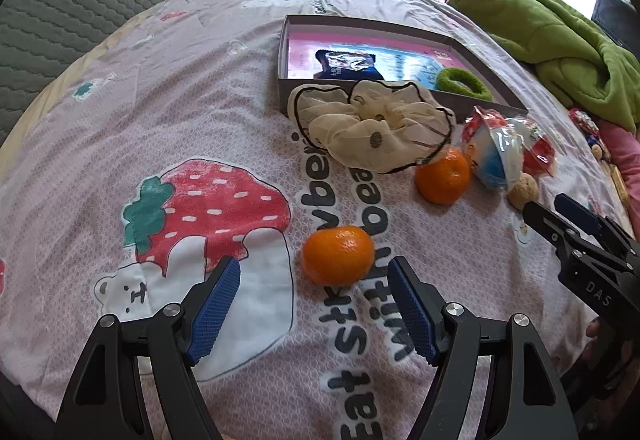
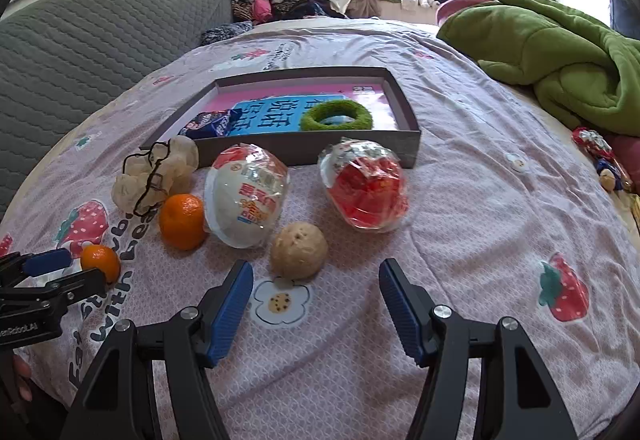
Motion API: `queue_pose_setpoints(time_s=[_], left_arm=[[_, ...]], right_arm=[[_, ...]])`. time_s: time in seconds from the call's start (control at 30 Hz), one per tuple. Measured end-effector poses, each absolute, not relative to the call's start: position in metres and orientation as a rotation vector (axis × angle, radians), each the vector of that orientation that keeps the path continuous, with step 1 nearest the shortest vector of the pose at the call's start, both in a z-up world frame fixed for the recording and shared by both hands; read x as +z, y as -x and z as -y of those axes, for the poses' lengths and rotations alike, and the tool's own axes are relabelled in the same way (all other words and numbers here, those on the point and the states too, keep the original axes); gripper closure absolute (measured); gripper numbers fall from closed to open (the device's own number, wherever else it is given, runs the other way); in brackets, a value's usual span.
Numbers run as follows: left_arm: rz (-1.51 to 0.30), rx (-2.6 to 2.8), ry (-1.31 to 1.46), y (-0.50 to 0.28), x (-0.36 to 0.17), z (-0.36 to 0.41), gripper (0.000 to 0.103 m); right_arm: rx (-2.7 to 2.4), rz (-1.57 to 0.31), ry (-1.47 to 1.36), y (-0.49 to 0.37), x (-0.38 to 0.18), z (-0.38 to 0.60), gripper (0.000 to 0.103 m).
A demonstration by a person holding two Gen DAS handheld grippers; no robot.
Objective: Organize objects
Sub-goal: 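Grasp a tangerine with left gripper while right gripper grasps the brown walnut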
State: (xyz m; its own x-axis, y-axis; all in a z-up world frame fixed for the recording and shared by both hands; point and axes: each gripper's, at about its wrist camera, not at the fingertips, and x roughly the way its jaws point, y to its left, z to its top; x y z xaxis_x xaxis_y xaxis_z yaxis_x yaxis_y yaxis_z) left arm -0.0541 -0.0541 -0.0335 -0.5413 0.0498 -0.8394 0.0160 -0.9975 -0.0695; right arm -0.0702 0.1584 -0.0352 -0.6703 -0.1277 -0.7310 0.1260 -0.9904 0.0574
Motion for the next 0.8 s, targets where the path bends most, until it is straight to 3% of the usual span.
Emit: queue_pose_setpoints(time_s=[0.57,0.8], left_arm=[[0.140,2.741,1.498,0.064,-0.042,0.060,0.026],[0.143,2.757,1.481,0.063,-0.042,0.060,0.025]], right_arm=[[-2.759,0.004,-1.230,0.085,-0.048,-0.151,0.038],[-2.759,-0.003,-1.204,0.089,-0.050,-0.148,0.055]])
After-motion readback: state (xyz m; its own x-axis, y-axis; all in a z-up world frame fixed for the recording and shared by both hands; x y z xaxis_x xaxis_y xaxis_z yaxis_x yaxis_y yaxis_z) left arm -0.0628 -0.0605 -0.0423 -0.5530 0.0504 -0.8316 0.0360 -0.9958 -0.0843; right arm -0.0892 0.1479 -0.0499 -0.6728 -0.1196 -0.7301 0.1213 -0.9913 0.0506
